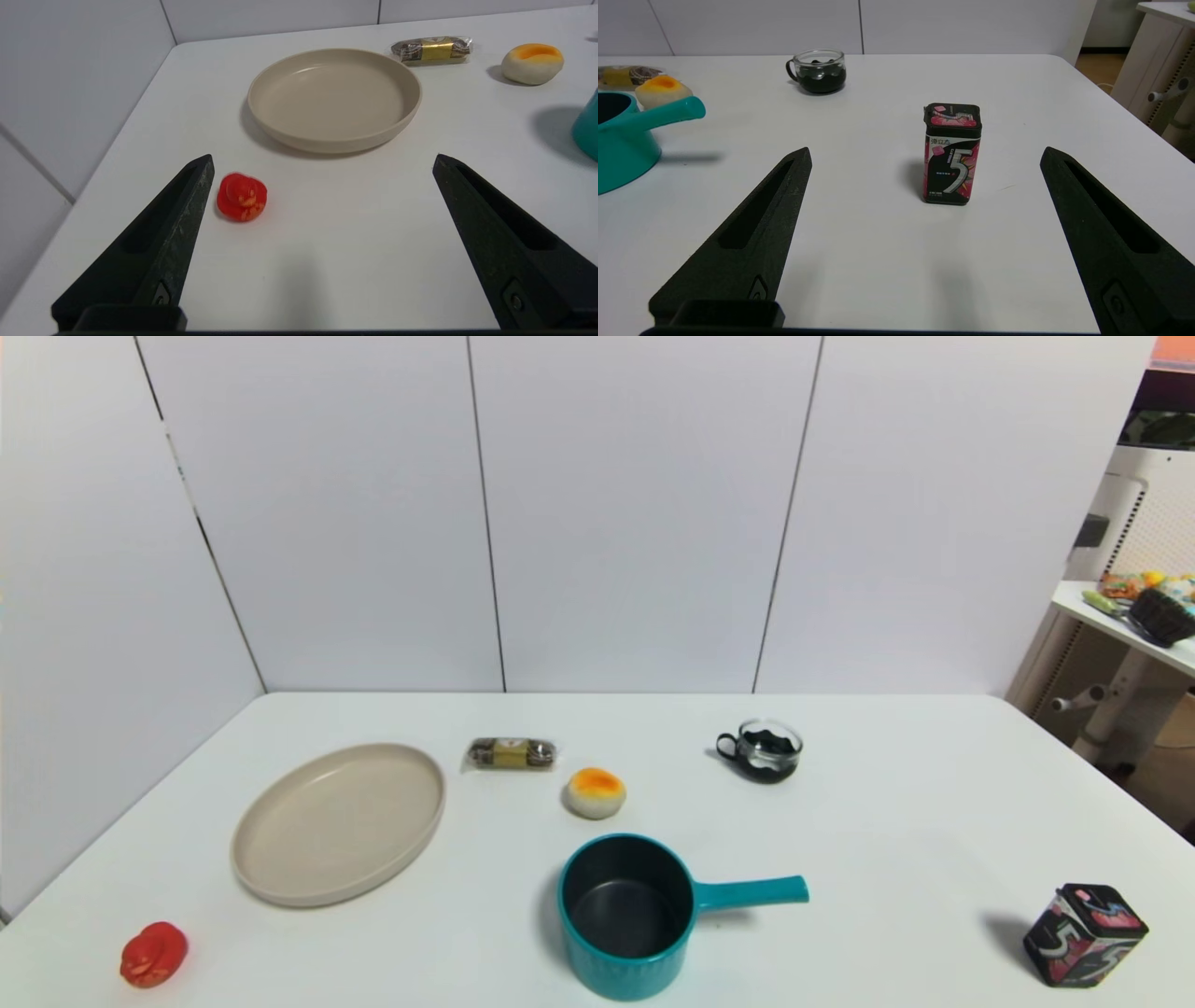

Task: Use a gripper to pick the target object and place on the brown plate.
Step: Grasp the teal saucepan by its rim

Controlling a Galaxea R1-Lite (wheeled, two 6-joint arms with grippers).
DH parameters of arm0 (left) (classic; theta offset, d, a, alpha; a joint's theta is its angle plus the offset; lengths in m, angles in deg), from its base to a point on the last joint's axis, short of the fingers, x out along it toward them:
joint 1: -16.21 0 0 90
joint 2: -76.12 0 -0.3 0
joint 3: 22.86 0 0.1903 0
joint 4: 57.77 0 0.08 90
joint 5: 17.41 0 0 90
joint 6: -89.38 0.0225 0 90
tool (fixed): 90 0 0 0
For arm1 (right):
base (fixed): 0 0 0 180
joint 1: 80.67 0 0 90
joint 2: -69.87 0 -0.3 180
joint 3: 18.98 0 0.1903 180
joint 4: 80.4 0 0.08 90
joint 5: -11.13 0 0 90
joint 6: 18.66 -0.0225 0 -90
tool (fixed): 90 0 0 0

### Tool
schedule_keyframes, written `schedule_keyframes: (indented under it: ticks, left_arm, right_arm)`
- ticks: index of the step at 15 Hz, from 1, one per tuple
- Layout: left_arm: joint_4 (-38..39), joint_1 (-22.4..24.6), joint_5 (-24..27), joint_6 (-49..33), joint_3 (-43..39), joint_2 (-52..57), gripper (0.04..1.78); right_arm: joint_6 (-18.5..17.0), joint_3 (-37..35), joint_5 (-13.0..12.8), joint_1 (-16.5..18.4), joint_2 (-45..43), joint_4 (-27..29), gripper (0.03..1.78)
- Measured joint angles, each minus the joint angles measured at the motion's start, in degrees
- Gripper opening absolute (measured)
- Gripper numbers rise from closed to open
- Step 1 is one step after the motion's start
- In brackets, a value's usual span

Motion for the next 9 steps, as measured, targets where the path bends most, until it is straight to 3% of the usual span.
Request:
schedule_keyframes:
  ticks: [4, 9]
  left_arm:
    - [3.4, -8.11, 5.51, 9.33, 15.54, -23.67, 1.69]
    - [4.96, -29.68, 10.02, 20.32, 33.39, -52.15, 1.69]
  right_arm:
    - [0.0, 0.0, -0.02, 0.0, 0.0, 0.02, 1.69]
    - [0.02, 0.0, -0.02, -0.02, 0.0, 0.02, 1.69]
